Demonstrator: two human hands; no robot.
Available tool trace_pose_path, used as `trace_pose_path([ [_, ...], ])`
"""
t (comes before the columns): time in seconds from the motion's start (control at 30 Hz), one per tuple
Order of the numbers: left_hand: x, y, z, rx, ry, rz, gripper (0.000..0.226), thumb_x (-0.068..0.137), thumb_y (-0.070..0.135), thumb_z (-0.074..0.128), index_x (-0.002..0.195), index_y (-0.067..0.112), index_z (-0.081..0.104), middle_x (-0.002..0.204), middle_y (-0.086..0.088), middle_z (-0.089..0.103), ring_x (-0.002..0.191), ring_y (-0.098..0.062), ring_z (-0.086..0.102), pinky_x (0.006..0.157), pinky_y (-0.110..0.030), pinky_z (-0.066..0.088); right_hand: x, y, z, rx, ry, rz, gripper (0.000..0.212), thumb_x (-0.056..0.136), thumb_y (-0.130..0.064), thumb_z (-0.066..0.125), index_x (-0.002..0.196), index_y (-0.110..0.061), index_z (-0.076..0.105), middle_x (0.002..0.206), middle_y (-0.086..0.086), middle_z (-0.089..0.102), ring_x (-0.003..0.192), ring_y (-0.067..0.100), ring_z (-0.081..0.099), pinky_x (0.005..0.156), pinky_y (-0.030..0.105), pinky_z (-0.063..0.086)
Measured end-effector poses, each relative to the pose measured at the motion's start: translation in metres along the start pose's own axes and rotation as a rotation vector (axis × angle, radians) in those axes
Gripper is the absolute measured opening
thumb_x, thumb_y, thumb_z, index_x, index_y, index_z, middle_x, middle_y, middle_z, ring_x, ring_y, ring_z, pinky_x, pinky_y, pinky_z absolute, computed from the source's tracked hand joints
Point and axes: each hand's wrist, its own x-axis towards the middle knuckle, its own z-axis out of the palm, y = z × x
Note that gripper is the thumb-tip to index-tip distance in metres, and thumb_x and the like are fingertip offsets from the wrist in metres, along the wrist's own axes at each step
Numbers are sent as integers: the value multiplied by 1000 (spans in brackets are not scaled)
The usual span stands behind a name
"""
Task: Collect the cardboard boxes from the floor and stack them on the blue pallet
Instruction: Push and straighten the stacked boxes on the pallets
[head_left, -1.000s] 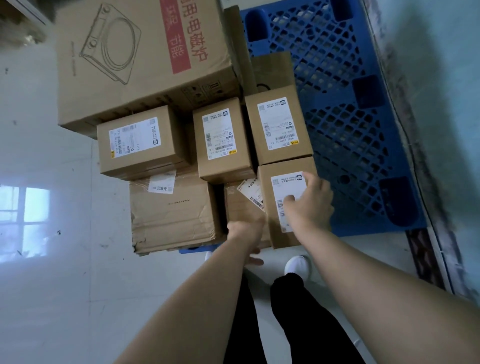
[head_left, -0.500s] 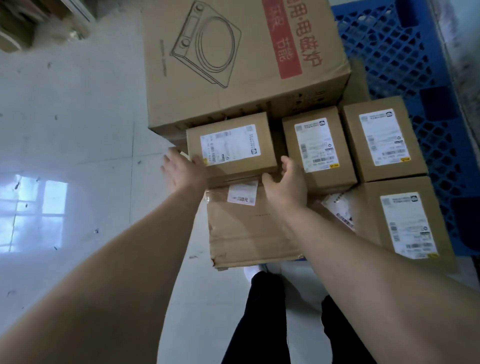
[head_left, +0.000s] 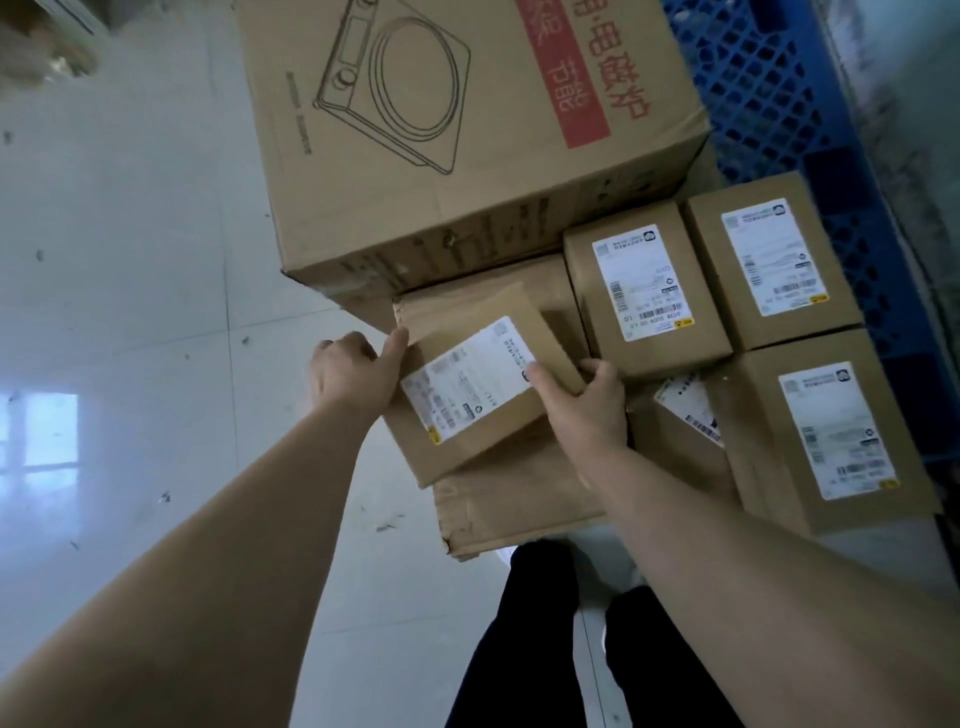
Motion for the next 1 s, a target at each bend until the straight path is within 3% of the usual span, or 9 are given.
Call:
trace_pose_path([
  [0.07,-13,-6,6,-56,-64,-42,58,82,68,49,96,13,61,100,-8,57,95,-31,60,75,-35,48,-9,7,8,135,-60,135,90,61,-66,71,133,-22,38,123,-5,53,105,19,55,93,43,49],
  [0.13,-38,-11,13,-267,-259,-126,54,78,68,58,100,18,61,99,-4,63,92,-26,62,71,-39,58,-23,13,14,218,-185,253,88,54,-66,73,125,-21,47,116,-5,62,103,19,59,91,44,52],
  [0.2,-69,-14,18,-257,-426,-105,54,75,68,64,107,25,60,101,1,66,92,-22,64,68,-39,61,-34,21,8,144,-237,228,78,56,-64,72,118,-22,51,108,-6,66,97,18,63,84,40,54],
  [0.3,-113,-10,32,-343,-528,-124,53,75,60,72,113,26,58,108,2,66,94,-20,66,68,-42,62,-43,33,-33,-12,-178,105,54,66,-57,69,106,-26,50,101,-8,65,88,17,63,78,34,54],
  [0.43,-171,15,68,-429,-676,-111,61,70,53,79,116,26,51,114,2,62,98,-21,66,66,-45,62,-51,50,-107,-194,-124,-5,38,75,-45,65,101,-24,47,97,-4,58,75,15,54,59,27,39],
  [0.57,-218,47,102,-446,-802,-85,64,67,54,81,119,29,51,109,7,65,90,-20,70,68,-46,61,-50,68,-165,-296,-60,-40,40,73,-42,62,102,-18,48,99,0,60,84,23,56,72,32,43],
  [0.8,-238,66,110,-276,-1034,-91,57,66,56,81,112,26,68,109,-2,72,94,-26,71,76,-46,60,-44,85,-208,-362,-264,-59,40,75,-44,60,103,-18,50,91,-4,62,83,15,59,72,34,47],
  [0.9,-233,74,104,-183,-1128,-68,58,63,54,83,112,26,70,113,-6,71,100,-28,70,76,-43,60,-45,87,-220,-371,-284,-70,54,73,-46,59,111,-11,44,97,-4,62,88,17,60,78,38,50],
  [1.0,-226,89,104,-63,-1205,-35,54,66,53,83,110,25,72,112,-7,71,98,-26,71,77,-41,60,-43,94,-233,-382,-323,-1,47,71,-51,60,106,-22,49,102,-4,61,96,21,60,86,43,50],
])
